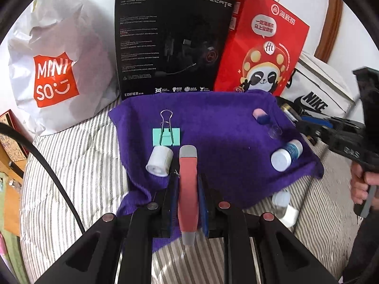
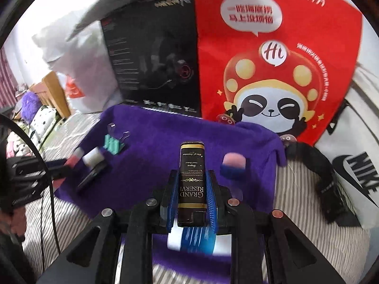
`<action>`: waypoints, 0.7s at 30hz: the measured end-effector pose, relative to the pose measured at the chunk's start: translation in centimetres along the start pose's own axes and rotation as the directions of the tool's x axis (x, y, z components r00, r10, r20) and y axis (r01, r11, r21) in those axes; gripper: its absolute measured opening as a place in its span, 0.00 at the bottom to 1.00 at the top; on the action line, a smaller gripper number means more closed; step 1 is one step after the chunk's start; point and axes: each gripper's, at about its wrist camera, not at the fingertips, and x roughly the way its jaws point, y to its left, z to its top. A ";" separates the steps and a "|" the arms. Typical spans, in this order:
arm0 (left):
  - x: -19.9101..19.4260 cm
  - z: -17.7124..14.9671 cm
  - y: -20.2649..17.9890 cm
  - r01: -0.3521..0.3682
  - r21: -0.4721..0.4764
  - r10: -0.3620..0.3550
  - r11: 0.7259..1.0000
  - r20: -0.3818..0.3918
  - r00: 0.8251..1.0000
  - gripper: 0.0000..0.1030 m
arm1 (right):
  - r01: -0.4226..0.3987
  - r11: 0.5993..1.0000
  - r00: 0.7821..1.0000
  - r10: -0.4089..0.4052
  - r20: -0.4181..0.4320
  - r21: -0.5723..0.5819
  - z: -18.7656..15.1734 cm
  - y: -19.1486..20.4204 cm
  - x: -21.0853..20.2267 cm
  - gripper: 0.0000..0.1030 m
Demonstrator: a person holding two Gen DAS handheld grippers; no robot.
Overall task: Organize rigid objects
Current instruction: 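Carry the pink tube and the Grand Reserve box toward the purple towel with both tools, then set the box by the pink-lidded container with the right tool while the left tool holds the pink tube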
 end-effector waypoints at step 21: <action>2.5 -0.2 1.4 0.003 -0.050 -0.004 0.999 -0.011 1.000 0.16 | 0.078 0.997 0.986 -0.079 -0.150 -0.011 0.4 -1.1 8.3 0.23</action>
